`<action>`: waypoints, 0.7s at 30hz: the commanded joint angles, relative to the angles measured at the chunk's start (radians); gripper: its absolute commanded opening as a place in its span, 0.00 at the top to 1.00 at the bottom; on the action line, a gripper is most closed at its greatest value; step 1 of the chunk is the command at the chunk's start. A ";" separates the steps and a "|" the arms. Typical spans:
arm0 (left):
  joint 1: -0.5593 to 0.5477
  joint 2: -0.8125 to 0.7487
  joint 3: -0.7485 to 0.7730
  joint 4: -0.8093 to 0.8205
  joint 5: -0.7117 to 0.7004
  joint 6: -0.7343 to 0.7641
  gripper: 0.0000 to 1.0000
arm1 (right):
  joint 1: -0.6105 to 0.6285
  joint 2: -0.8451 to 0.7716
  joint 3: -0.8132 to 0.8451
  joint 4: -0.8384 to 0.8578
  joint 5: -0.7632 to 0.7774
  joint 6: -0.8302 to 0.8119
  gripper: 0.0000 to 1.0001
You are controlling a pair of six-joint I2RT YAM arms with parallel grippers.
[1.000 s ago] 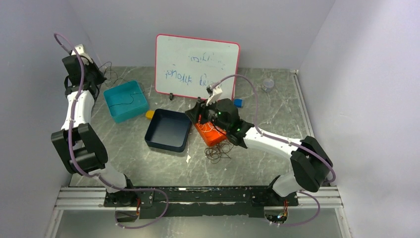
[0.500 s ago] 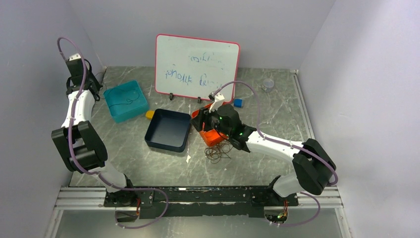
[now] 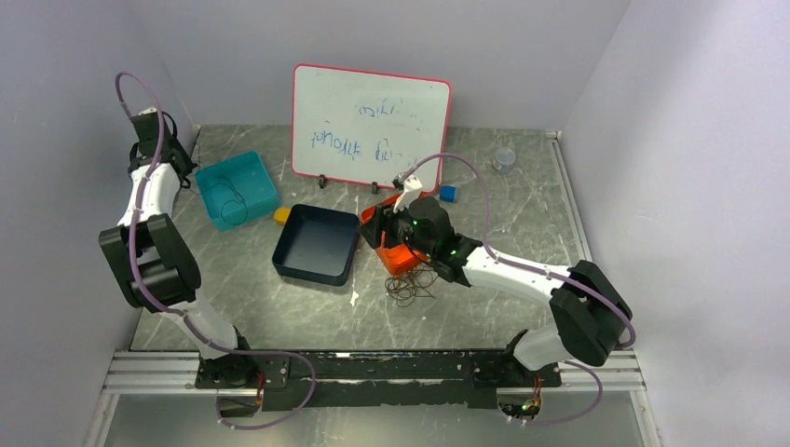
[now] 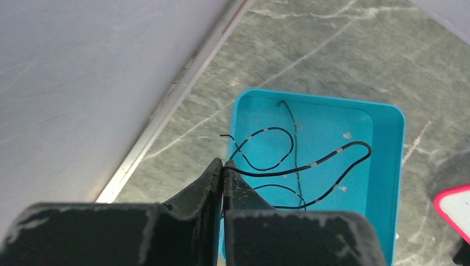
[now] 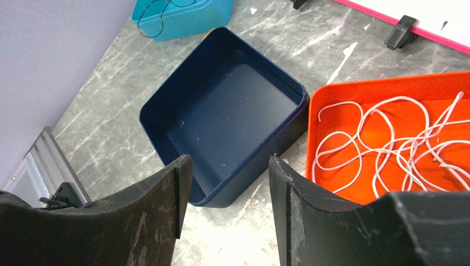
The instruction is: Untangle the cables
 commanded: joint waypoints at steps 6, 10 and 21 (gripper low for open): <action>-0.035 0.082 0.070 0.009 0.196 -0.011 0.93 | 0.000 0.007 -0.021 0.005 0.006 0.013 0.43; -0.043 0.144 0.109 -0.015 0.257 -0.008 0.93 | 0.001 0.015 -0.018 -0.001 0.005 0.012 0.43; -0.052 0.278 0.170 -0.124 0.269 -0.021 0.74 | 0.001 0.030 -0.015 -0.010 -0.003 0.015 0.43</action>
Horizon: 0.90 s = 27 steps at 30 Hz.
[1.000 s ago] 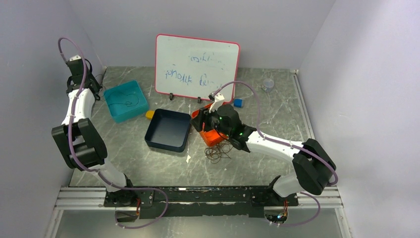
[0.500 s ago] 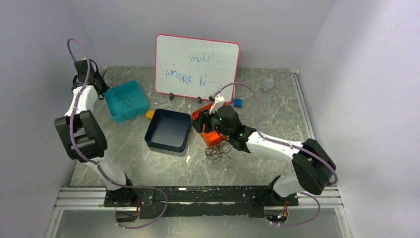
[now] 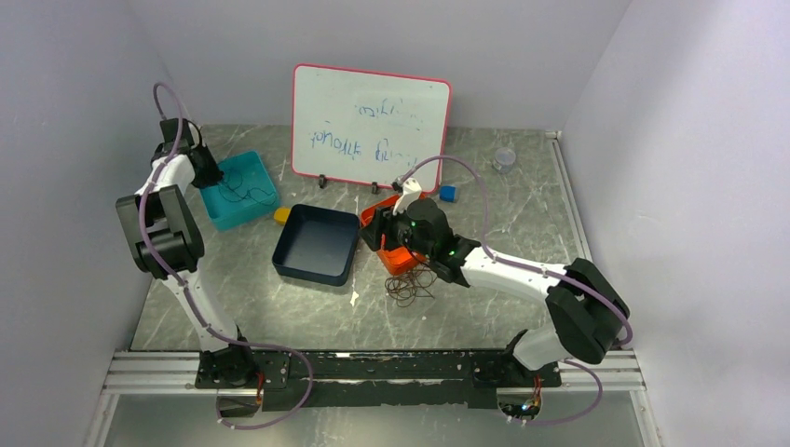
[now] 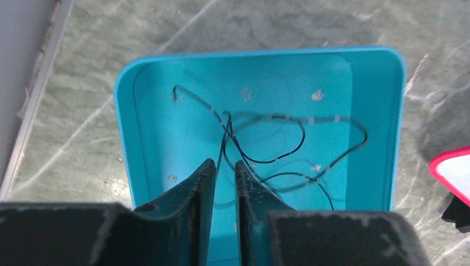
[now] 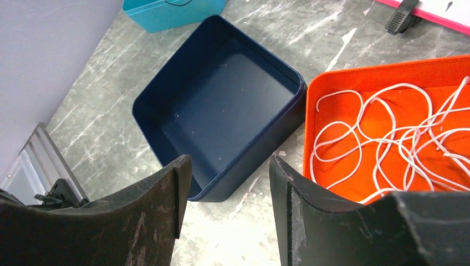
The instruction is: Untangle the cables
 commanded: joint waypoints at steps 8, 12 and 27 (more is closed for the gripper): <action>-0.005 -0.061 0.024 -0.069 -0.071 -0.035 0.45 | 0.000 0.029 0.008 -0.004 -0.015 0.005 0.43; -0.004 -0.115 -0.001 -0.057 -0.081 -0.038 0.41 | 0.001 0.037 0.012 -0.003 -0.021 0.006 0.43; -0.041 -0.142 -0.059 0.007 0.217 0.042 0.40 | 0.000 0.054 0.010 -0.003 -0.032 0.005 0.42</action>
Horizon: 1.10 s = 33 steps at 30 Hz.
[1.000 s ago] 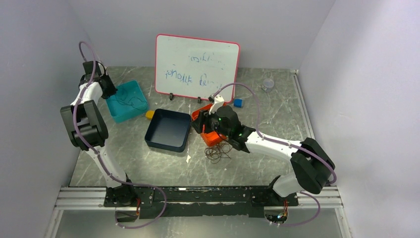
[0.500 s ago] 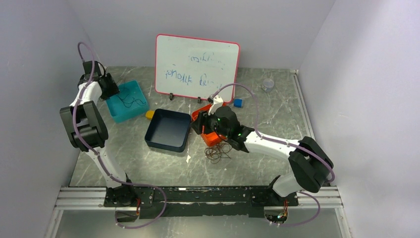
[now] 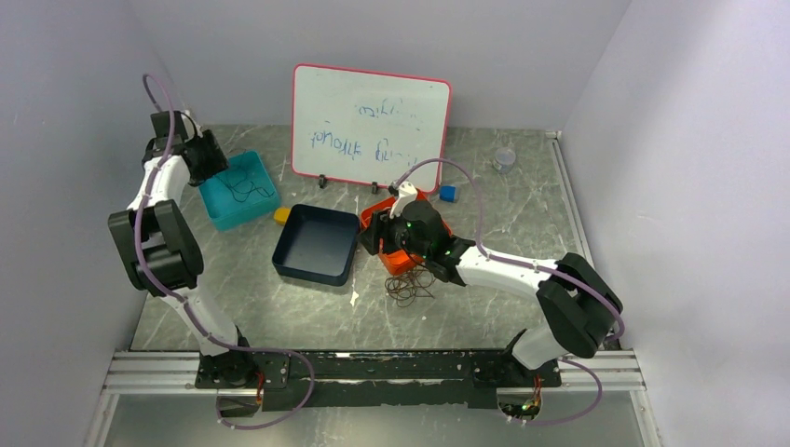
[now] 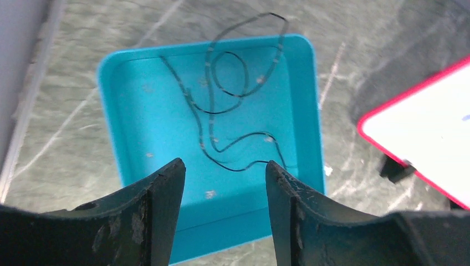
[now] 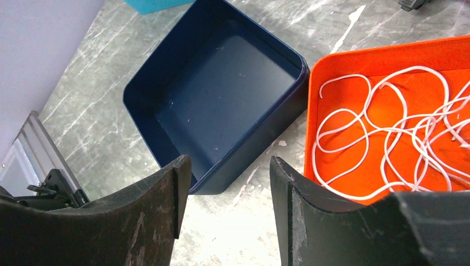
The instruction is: Untangle the cables
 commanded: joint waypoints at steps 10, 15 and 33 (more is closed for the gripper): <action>-0.115 0.022 -0.064 0.066 0.167 0.046 0.40 | 0.000 0.011 0.007 -0.005 -0.008 0.005 0.42; -0.117 0.068 -0.056 0.052 0.151 0.020 0.43 | 0.000 0.010 0.007 -0.009 -0.008 0.005 0.42; -0.111 0.156 0.000 0.090 -0.044 0.012 0.93 | 0.001 0.000 -0.004 -0.013 -0.012 0.002 0.42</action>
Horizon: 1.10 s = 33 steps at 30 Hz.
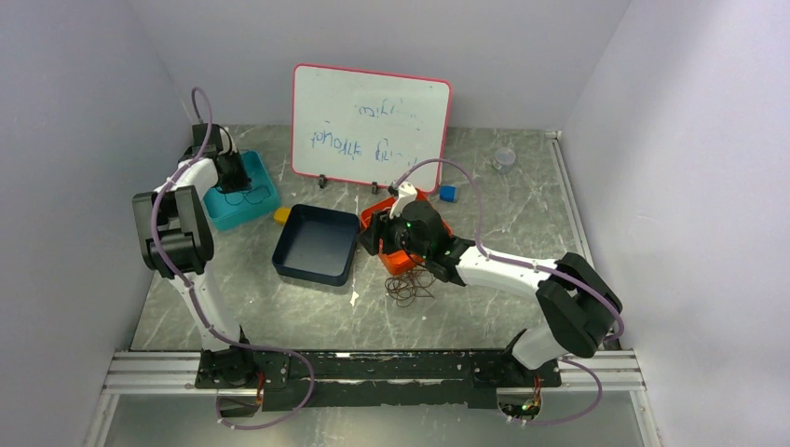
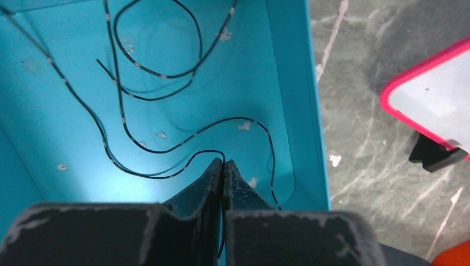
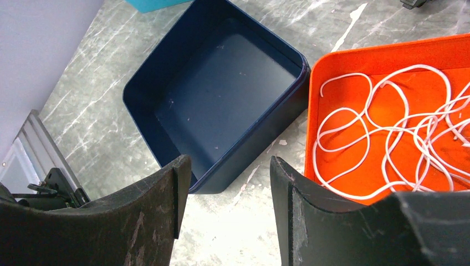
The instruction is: Untangle the cables
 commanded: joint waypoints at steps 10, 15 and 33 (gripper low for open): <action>0.010 0.082 0.075 0.112 -0.119 0.017 0.93 | 0.001 -0.007 -0.011 -0.022 -0.008 0.002 0.42; 0.010 0.040 0.034 0.108 -0.098 0.016 0.77 | 0.000 0.002 -0.007 -0.022 -0.009 0.000 0.42; 0.045 -0.139 0.119 0.059 -0.164 0.028 0.40 | 0.001 0.021 0.006 -0.024 -0.029 -0.003 0.41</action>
